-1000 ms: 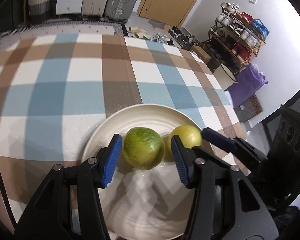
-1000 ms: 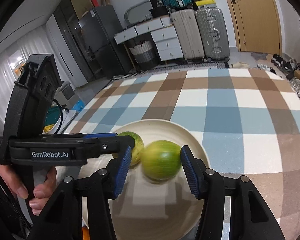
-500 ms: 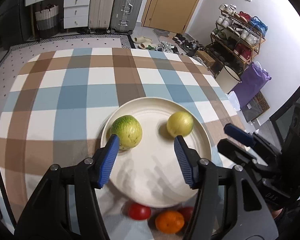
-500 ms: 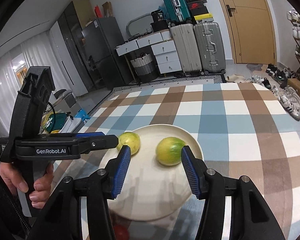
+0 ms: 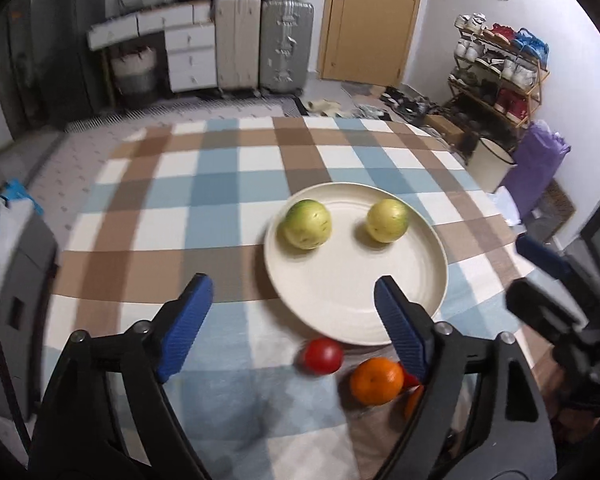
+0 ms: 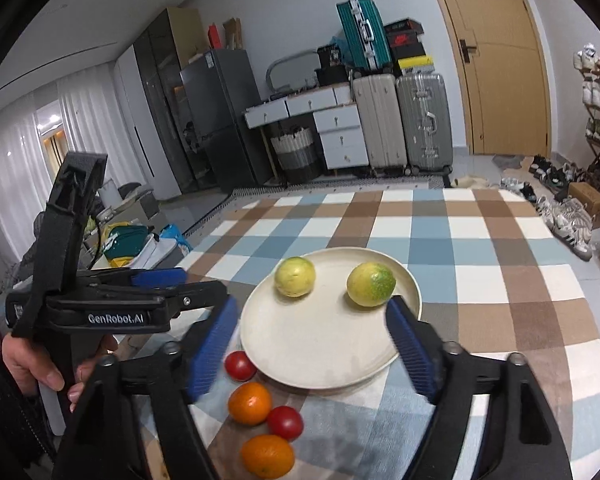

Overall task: Organize fruits
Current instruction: 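Withdraw both grippers from the plate toward the remaining fruits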

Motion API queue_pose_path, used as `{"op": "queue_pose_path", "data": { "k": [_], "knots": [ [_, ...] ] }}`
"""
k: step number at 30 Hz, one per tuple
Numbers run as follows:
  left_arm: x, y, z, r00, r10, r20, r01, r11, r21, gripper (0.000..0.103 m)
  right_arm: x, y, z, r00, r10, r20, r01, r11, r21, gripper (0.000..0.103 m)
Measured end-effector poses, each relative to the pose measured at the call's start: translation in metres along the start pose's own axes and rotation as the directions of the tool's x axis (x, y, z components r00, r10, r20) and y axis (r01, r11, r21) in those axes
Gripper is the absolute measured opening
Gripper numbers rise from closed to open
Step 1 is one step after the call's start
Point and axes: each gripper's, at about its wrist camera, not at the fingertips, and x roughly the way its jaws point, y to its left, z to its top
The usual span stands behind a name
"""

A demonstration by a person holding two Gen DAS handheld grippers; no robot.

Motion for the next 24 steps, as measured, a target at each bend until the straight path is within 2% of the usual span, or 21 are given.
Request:
{"op": "queue_pose_path", "data": {
  "k": [7,11,13,15,19,24],
  "knots": [
    [-0.030,-0.009,-0.020,0.999,0.035,0.014,-0.036,0.999,0.027,0.085,-0.026,0.019,-0.012,0.999,0.010,0.037,-0.009,0.999,-0.035,0.088],
    [-0.046,-0.015,-0.036,0.998,0.055,0.036,-0.056,0.998,0.042,0.087,-0.046,0.025,-0.026,0.997,0.025,0.076,-0.022,0.999,-0.031,0.096],
    [-0.054,-0.017,-0.042,0.997,0.066,0.046,-0.068,0.997,0.042,0.091,-0.052,0.028,-0.033,0.996,0.027,0.081,-0.024,0.999,-0.037,0.097],
    [-0.062,-0.017,-0.049,0.995,0.080,0.060,-0.082,0.996,0.032,0.102,-0.058,0.030,-0.039,0.997,0.021,0.077,-0.018,0.999,-0.039,0.098],
    [-0.077,-0.019,-0.059,0.989,0.106,0.102,-0.109,0.994,0.022,0.102,-0.065,0.034,-0.050,0.997,0.027,0.068,-0.026,0.999,-0.027,0.099],
    [-0.087,-0.017,-0.076,0.984,0.140,0.106,-0.142,0.990,0.007,0.102,-0.070,0.039,-0.061,0.999,0.030,0.046,-0.029,0.999,-0.021,0.099]
  ]
}}
